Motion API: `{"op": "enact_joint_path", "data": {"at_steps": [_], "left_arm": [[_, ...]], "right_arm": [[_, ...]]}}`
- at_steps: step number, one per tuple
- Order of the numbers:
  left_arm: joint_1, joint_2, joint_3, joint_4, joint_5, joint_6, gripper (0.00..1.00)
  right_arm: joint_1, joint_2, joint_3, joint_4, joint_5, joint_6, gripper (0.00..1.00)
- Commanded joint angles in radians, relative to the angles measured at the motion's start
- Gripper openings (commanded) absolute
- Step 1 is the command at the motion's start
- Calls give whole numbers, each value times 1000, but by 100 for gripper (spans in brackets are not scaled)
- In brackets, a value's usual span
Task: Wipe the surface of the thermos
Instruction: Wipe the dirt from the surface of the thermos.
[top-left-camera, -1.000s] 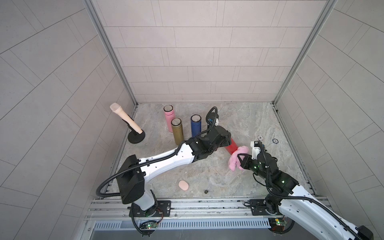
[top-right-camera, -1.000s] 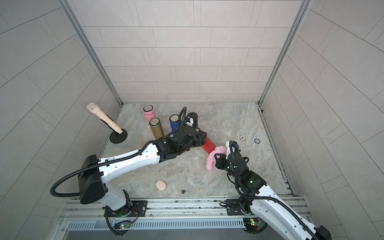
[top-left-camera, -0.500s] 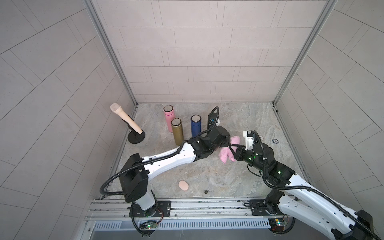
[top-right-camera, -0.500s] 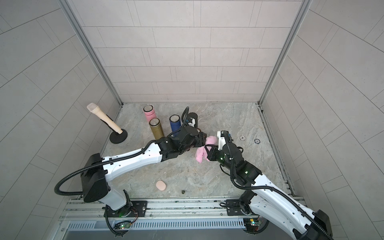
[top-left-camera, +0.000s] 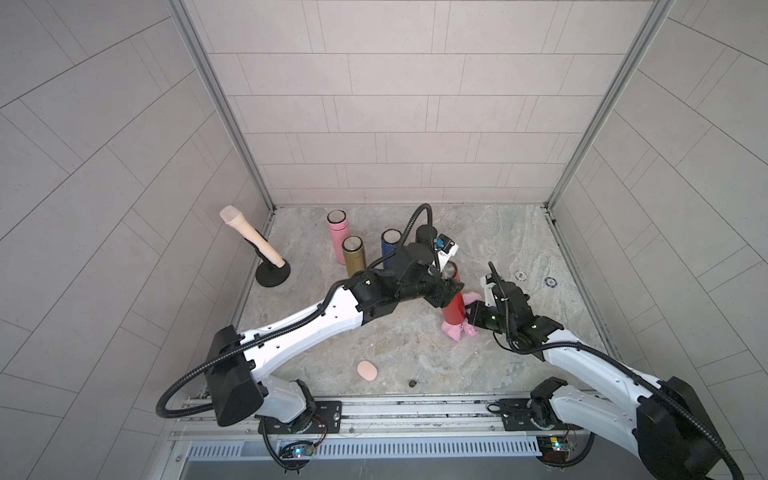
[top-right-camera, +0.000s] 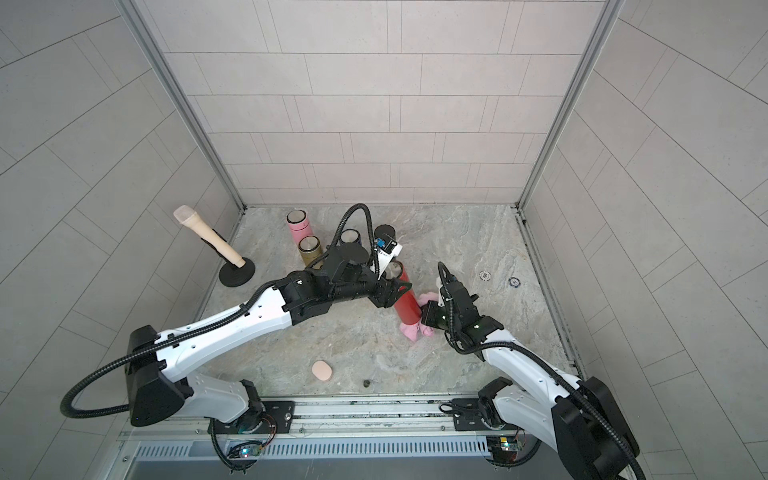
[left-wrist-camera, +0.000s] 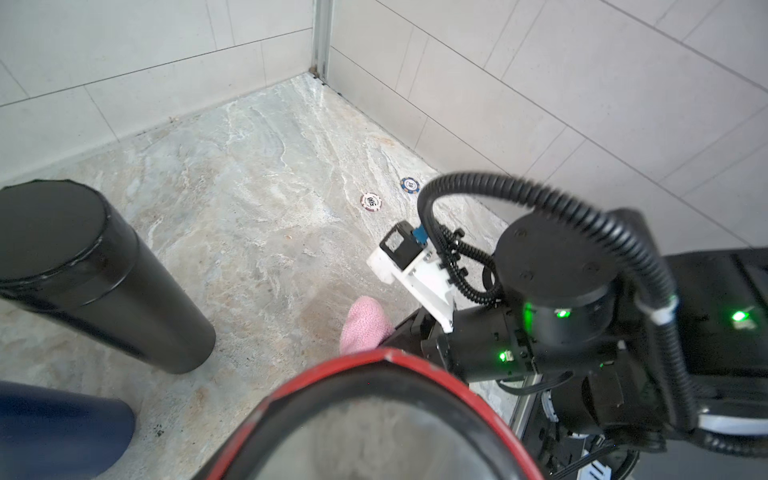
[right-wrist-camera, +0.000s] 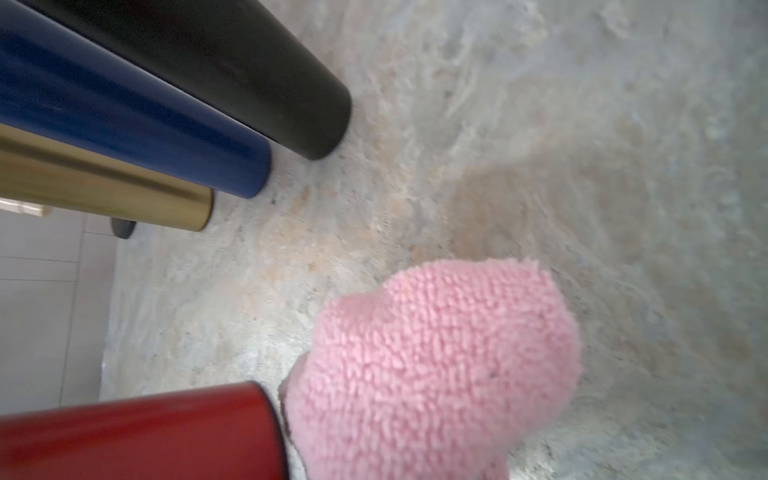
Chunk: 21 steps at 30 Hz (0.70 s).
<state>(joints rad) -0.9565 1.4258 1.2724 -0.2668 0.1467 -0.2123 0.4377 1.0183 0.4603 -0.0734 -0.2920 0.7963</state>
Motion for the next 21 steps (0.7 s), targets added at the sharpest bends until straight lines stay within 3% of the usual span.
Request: {"op": "enact_joint_path", "data": {"at_steps": [1,4,8,14,21], "left_arm": [[0,-8,-14,22,-5,131,0],[-1,-20,-32,23,-42,156,0],[-1,-25,-41,28,-32,165,0],[0,-41,-117,164,16,145,0],[0,-27,-142,205,47,151,0]], "right_arm": [[-2,-80,77,-30,8,-54,0],[-15,-120,129,-172,39,-106,0],[-22,-157,132,-169,-36,-86,0],[-25,-188,110,76,-243,43,0],[-68,-182,153,255,-355,158,0]]}}
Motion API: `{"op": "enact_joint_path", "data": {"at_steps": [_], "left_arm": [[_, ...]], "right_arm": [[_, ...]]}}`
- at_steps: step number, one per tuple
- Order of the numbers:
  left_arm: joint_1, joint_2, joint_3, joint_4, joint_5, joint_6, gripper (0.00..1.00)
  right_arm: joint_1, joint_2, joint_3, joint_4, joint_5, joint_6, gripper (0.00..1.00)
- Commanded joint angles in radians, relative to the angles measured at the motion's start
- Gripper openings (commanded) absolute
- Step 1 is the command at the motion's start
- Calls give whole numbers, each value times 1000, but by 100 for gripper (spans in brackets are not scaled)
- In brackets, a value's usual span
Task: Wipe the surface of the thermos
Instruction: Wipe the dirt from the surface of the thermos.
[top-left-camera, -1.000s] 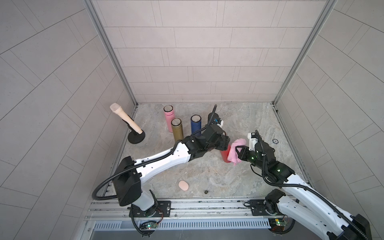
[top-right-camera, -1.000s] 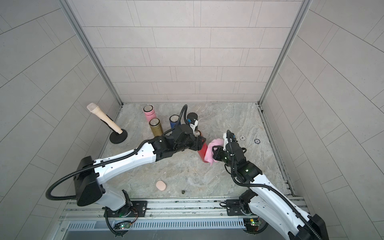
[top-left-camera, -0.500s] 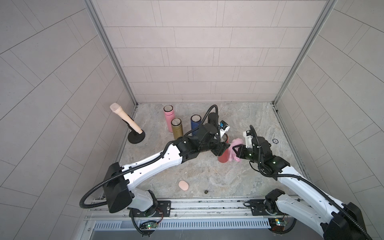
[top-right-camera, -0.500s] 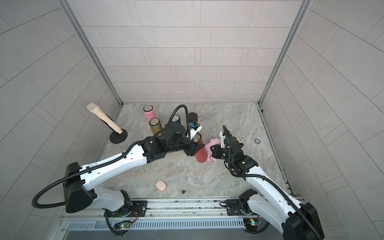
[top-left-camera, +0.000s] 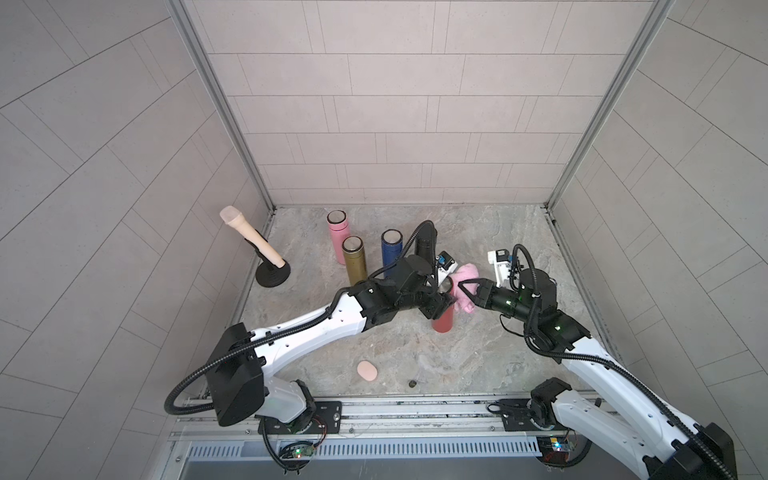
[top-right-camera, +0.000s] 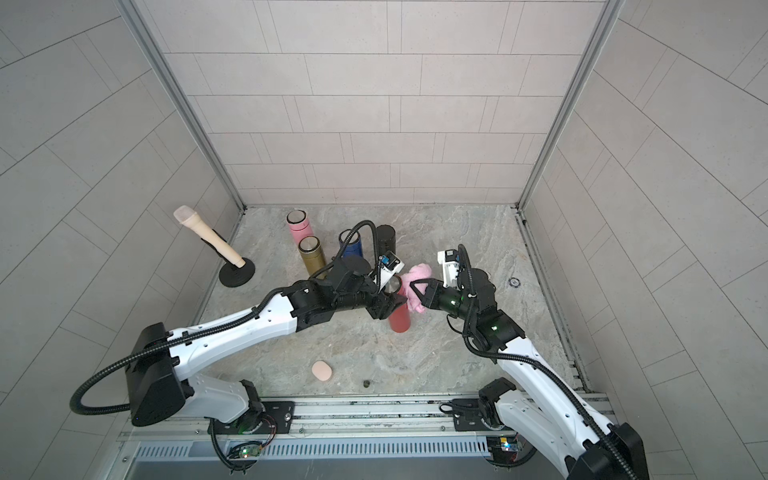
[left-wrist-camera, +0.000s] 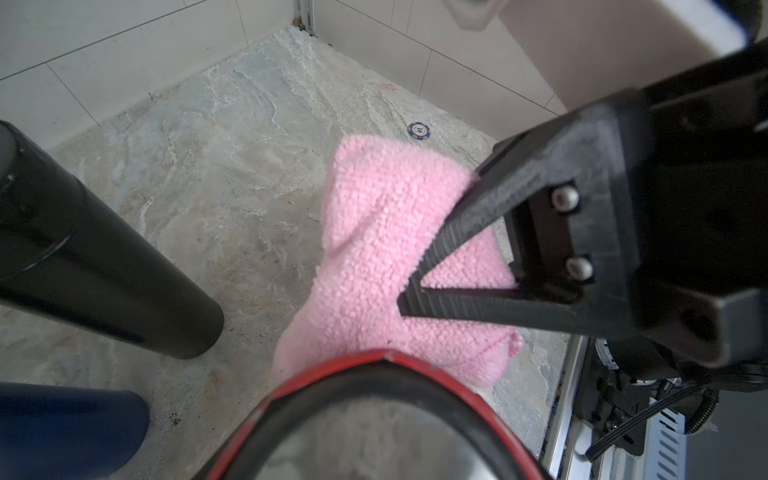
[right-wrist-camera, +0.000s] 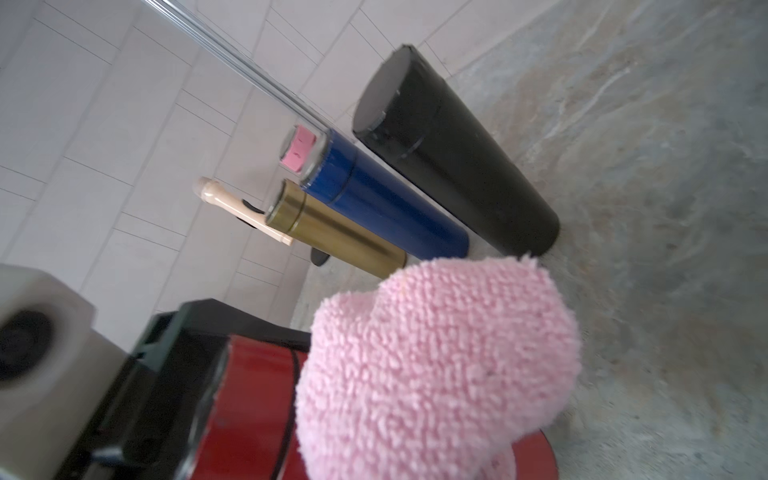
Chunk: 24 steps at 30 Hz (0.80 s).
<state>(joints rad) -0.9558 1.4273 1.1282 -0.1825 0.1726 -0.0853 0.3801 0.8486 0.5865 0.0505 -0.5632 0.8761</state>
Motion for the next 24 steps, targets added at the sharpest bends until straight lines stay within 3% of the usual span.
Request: {"op": "enact_joint_path", "data": {"at_steps": [1,5,13,24], "left_arm": [[-1,-27,-3,128,7,24,0],[-1,-27,-8,142,-23,22,0],[-1,-18,12,152,-14,27,0],[-1,51,1,196,-3,-4,0]], "right_arm": [[-11,-7,27,132,-89,91,0],[-2,9,-33,130,-96,96,0],[-1,-5,-176,-23,12,-55,0],[-1,-69,104,-132,-5,-95,0]]}}
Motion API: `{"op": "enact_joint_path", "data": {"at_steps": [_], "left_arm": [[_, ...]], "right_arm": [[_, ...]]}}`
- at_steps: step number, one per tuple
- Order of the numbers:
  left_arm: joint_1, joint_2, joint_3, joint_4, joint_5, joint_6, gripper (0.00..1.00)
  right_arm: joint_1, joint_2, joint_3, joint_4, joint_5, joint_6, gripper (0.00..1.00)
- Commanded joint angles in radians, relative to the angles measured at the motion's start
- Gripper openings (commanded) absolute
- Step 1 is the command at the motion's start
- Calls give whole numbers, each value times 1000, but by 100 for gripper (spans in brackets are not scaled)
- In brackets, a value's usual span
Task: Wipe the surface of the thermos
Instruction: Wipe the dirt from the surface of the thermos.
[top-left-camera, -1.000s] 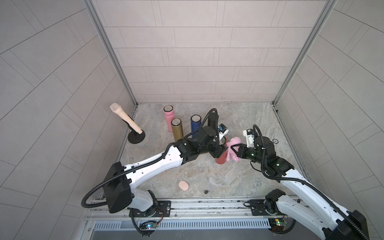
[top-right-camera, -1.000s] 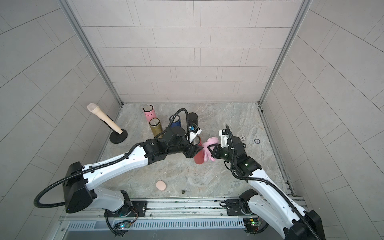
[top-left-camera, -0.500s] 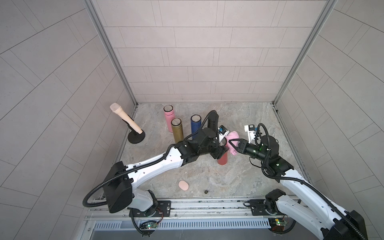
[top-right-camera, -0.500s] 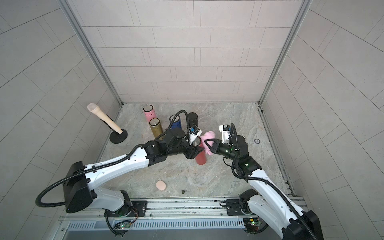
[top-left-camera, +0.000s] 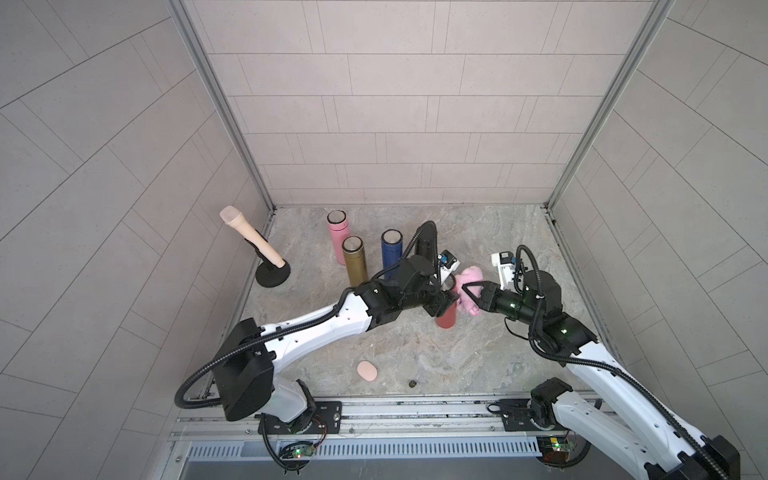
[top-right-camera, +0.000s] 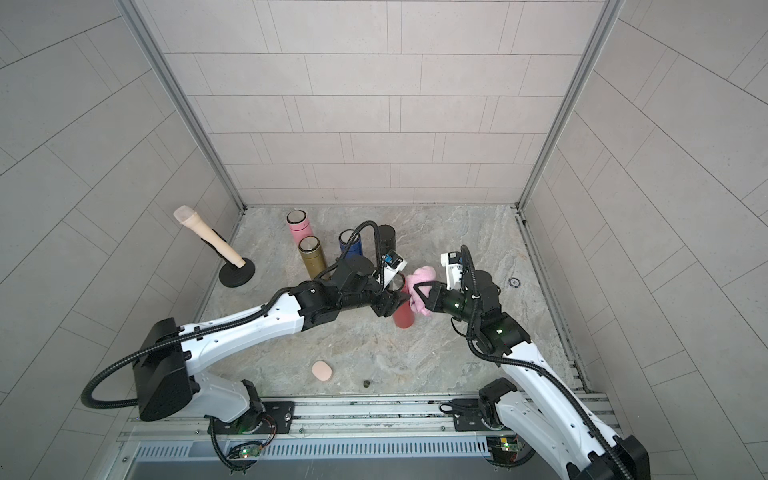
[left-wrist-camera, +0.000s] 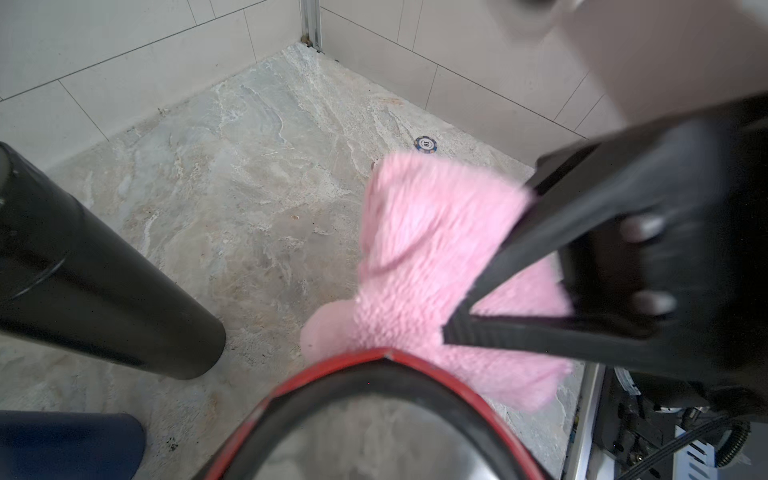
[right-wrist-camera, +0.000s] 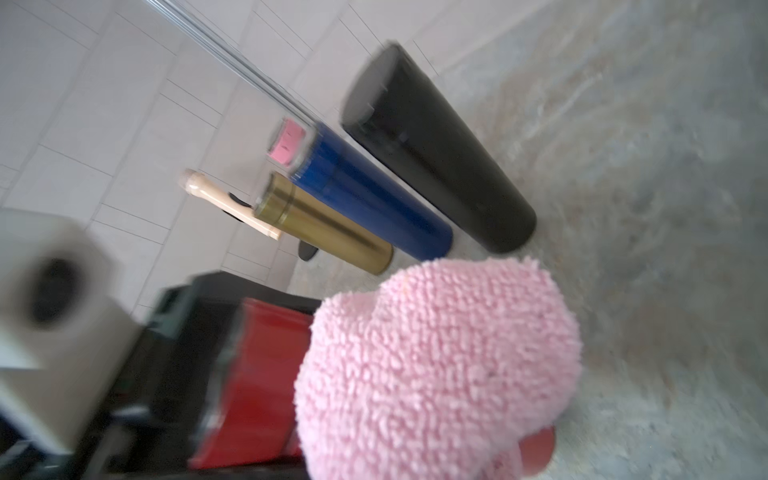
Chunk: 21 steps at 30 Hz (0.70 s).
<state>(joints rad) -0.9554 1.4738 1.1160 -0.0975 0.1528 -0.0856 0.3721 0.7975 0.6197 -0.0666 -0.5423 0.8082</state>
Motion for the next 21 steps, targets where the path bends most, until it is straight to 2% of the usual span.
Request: {"op": "enact_joint_path", "data": {"at_steps": [1,5,10,14,16,18,20,21], "left_arm": [[-2,8,13,112,15,-6,0],[-2,8,18,110,-21,-21,0],[-2,13,70,73,-149,-138,0],[-5,24,107,63,-187,-303,0],[-23,28,129,36,-254,-389,0],[-61,37,173,-48,-398,-484,0],[-78,58,223,-149,-484,-594,0],[-77,74,250,-182,-484,-649,0]], "right_arm": [[8,-14,86,-12,-28,-26,0],[14,5,69,-9,-35,-20,0],[16,5,-113,13,-4,2,0],[28,-11,-231,45,34,22,0],[34,-34,-251,36,50,20,0],[45,-76,-250,21,57,12,0],[79,-131,-247,-1,120,-4,0],[104,-160,-248,-5,167,-16,0]]}}
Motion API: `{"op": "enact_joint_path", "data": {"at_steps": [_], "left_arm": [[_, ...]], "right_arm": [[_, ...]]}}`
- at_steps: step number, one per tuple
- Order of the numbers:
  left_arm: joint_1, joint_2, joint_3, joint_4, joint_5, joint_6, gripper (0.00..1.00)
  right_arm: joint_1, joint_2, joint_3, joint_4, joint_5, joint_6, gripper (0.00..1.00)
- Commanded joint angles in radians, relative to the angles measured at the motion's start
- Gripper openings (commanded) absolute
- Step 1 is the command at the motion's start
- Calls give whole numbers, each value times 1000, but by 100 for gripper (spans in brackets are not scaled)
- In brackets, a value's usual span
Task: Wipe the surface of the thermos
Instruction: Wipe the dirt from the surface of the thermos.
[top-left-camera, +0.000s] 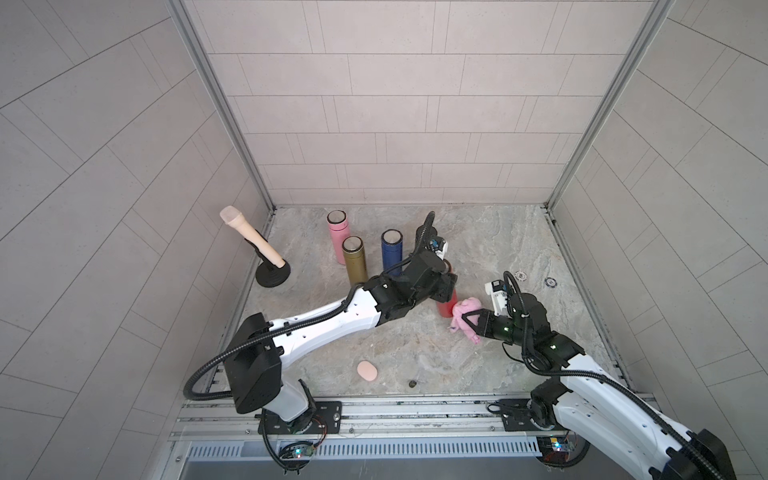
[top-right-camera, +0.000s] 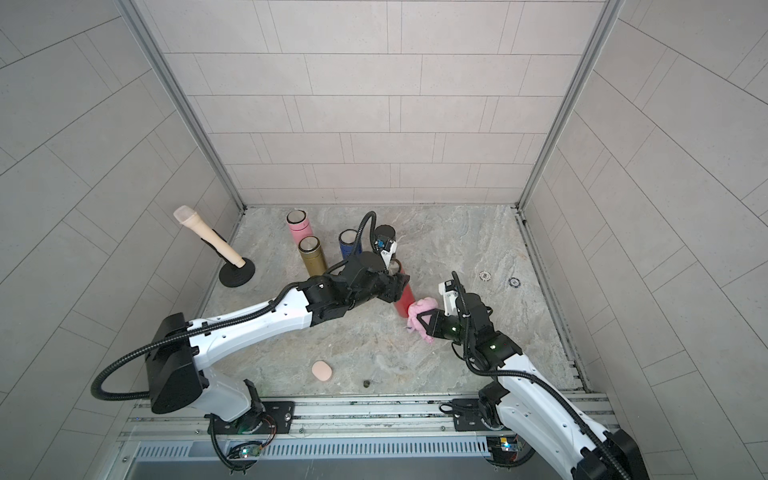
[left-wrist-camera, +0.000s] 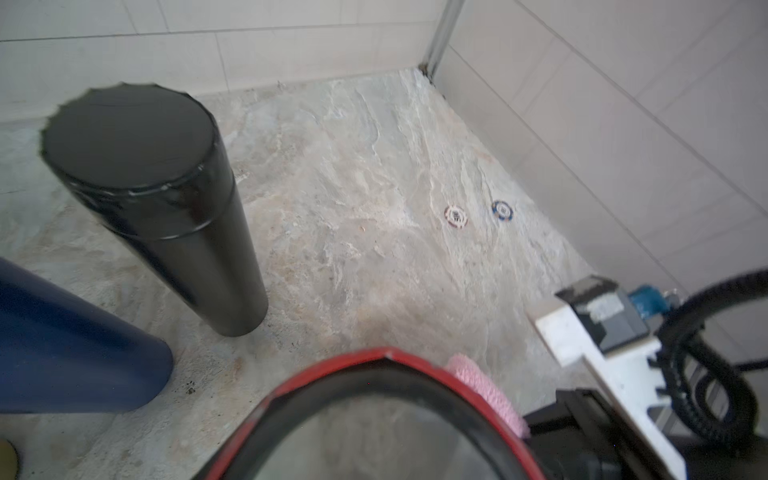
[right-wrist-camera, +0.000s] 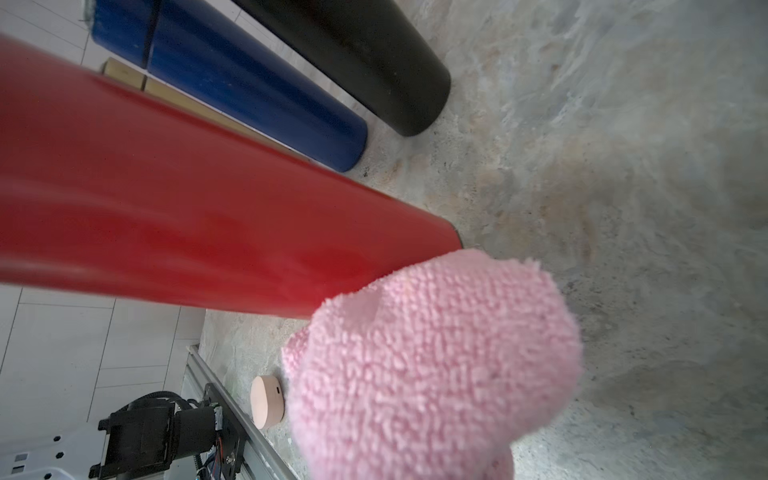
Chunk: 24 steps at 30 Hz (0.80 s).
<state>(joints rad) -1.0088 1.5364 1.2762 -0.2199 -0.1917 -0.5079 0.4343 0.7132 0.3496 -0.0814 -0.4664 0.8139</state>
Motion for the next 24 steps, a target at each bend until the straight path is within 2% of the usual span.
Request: {"op": "enact_joint_path", "data": {"at_steps": [1,5,8,14,18,20,22,24], "left_arm": [[-25,24,109,-80,-135,-271,0],[-43,75,175,-104,-104,-352,0],[-57,110,214,-108,-78,-351,0],[-62,149,227,-128,-64,-318,0],[-54,134,198,-117,-62,-286,0],[-41,106,157,-65,-24,-238,0],[-23,70,115,4,83,-119,0],[5,40,112,-3,234,34,0]], "right_arm": [[63,-93,20,12,129,-30,0],[145,-128,-10,77,311,-19,0],[177,-106,9,136,353,-18,0],[195,-29,159,148,256,-47,0],[195,-41,176,114,237,-48,0],[194,-55,163,39,274,-66,0],[188,-72,147,-55,323,-71,0],[174,-94,150,-194,396,-60,0]]}}
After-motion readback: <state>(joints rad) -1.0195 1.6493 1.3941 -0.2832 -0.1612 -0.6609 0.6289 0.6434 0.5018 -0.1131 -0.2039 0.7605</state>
